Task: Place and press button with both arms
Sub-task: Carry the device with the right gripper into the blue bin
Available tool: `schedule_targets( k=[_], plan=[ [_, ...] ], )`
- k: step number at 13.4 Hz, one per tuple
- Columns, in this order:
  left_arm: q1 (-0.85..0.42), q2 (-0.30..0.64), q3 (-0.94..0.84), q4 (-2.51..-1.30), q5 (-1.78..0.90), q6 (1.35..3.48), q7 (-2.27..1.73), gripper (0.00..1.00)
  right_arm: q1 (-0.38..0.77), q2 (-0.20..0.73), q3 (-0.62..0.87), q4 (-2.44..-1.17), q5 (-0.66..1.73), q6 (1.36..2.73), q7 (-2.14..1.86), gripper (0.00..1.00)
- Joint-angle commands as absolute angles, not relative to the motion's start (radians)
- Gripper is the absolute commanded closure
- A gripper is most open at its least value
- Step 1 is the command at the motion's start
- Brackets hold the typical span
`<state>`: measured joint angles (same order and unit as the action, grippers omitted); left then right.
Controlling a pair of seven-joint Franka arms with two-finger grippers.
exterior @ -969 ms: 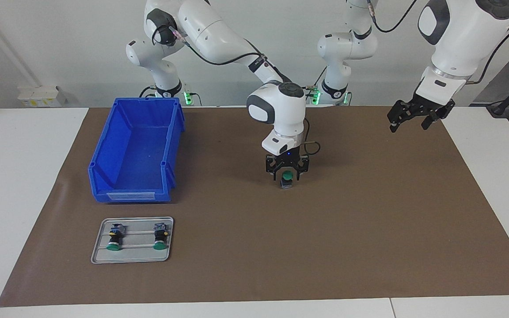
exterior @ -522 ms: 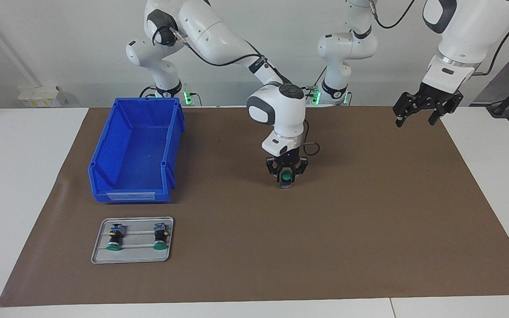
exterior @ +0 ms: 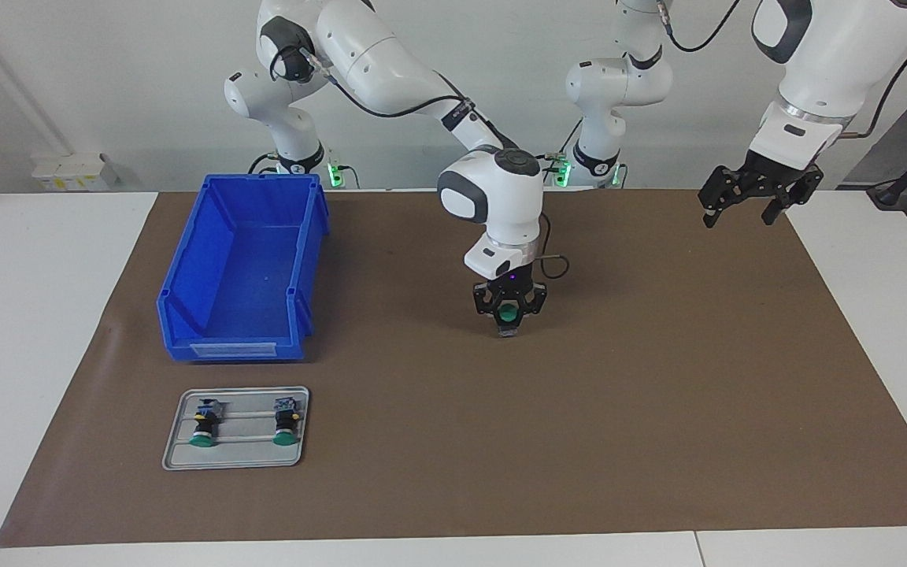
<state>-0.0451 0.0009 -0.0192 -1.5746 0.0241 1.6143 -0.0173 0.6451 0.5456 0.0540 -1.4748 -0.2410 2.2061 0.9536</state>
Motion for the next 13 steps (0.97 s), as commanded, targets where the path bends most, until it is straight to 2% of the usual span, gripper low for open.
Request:
schedule_targets(
  k=[1,4,7,10,12,13],
  plan=[
    [-0.034,-0.015,-0.026,-1.595,0.040,1.623,-0.002,0.00,0.543,0.385,0.066,-1.508,-0.209,2.071,0.885,1.00],
    [-0.032,-0.015,-0.026,-1.595,0.040,1.623,-0.003,0.00,0.410,0.286,0.066,-1.525,-0.196,1.988,0.770,1.00],
    [-0.034,-0.015,-0.026,-1.595,0.040,1.623,-0.002,0.00,0.222,0.152,0.066,-1.627,-0.122,1.977,0.510,1.00],
    [-0.034,-0.015,-0.026,-1.595,0.040,1.623,-0.002,0.00,0.036,0.055,0.064,-1.761,-0.026,1.974,0.206,1.00],
    [-0.032,-0.015,-0.026,-1.595,0.040,1.623,-0.003,0.00,-0.014,0.003,0.063,-1.869,-0.025,1.988,0.120,1.00],
    [-0.034,-0.015,-0.026,-1.595,0.040,1.623,-0.002,0.00,-0.037,-0.041,0.063,-1.964,-0.026,2.029,0.092,1.00]
  ],
)
